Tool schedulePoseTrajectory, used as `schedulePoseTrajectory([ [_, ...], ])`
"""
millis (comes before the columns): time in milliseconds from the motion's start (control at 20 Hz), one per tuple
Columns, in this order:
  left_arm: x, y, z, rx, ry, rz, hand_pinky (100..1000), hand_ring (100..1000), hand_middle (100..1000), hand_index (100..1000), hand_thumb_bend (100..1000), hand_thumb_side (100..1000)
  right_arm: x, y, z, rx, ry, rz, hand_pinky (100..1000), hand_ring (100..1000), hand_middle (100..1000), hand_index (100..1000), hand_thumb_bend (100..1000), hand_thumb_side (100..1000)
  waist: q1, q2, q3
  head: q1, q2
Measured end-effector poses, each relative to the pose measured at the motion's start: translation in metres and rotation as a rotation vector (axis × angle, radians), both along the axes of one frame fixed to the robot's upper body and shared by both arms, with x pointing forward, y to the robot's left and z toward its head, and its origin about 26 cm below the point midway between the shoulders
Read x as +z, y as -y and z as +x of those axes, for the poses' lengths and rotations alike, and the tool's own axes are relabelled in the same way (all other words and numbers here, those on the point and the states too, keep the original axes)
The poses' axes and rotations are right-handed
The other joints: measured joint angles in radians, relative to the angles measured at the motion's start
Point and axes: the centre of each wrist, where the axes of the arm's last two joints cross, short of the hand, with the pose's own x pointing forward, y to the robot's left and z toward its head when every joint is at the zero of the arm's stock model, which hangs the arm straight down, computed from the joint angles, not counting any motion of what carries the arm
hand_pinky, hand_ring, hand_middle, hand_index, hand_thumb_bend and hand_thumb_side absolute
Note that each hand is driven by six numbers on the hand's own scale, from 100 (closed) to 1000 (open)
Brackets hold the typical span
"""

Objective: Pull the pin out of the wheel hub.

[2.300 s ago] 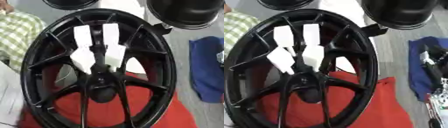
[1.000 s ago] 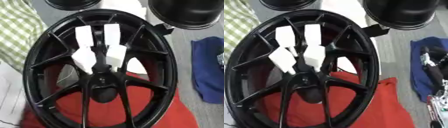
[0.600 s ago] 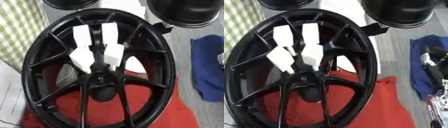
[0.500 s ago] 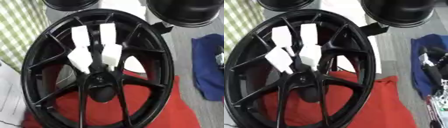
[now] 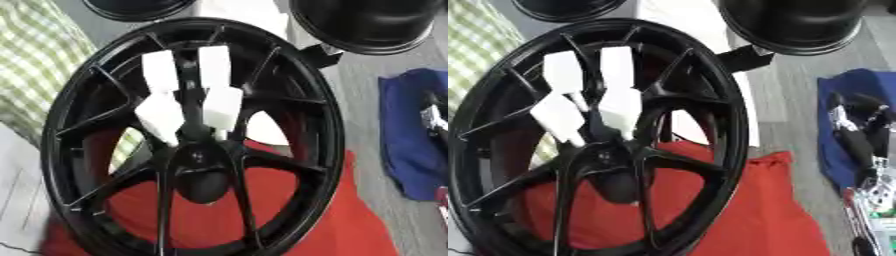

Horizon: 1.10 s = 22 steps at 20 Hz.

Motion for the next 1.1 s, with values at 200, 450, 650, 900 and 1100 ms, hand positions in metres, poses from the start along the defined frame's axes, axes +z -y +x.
schedulePoseTrajectory([
  [200,0.001,0.018,0.014,0.007,-0.050,0.065,740,852,800,865,345,589,0.000,0.000,0.000,-0.003,-0.001,0.001,599,733,582,686,466,360,-0.001,0.000,0.003,-0.003,0.000],
  [450,0.002,0.034,0.027,0.006,-0.093,0.143,741,851,799,864,335,600,-0.001,0.000,-0.001,-0.002,-0.006,0.001,600,733,582,686,466,360,-0.005,0.000,-0.001,-0.003,0.000],
  [650,0.003,0.045,0.031,0.002,-0.118,0.208,747,845,775,864,339,611,-0.001,-0.001,0.000,0.005,-0.006,-0.001,600,733,582,686,466,359,-0.004,0.000,-0.008,-0.001,0.000],
  [900,0.005,0.044,0.033,0.008,-0.157,0.283,784,807,792,879,348,607,0.000,-0.002,0.001,0.007,-0.002,-0.001,600,733,582,686,467,359,-0.001,-0.001,-0.009,-0.003,0.000],
  [1100,0.008,0.034,0.034,0.009,-0.179,0.333,830,819,817,895,410,687,0.000,-0.002,0.001,0.007,-0.002,-0.001,600,734,582,686,467,360,0.002,-0.001,-0.008,-0.015,0.000],
])
